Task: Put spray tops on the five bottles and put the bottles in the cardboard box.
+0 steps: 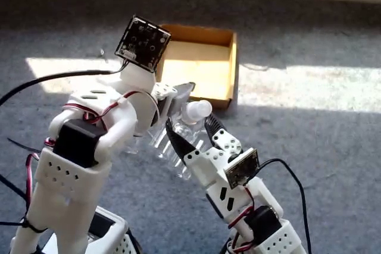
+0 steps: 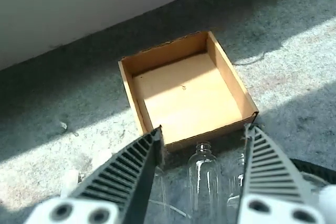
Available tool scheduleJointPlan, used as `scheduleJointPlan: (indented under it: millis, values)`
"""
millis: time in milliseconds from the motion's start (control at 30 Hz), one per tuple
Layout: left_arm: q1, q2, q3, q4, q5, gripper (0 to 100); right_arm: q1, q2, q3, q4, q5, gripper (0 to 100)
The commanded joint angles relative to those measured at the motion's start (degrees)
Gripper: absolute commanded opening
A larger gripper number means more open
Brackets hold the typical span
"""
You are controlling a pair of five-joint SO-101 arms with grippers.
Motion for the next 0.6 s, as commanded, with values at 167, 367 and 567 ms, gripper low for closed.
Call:
scheduleJointPlan:
  millis: [167,367,567]
  values:
    - [-12.9,-0.7,-3.3,0.2,0.9,24,16.1,-0.4,-0.8,-0.3,0.8,0.5]
    - [-13.1,-0.7,7.8,-0.2,0.8,24,21.0,3.0,-2.3,-2.9,0.8,0.5]
    - [-13.1,-1.2,23.8,-4.2,0.4,24,24.4,31.6,-16.2,-16.7,0.4,0.5]
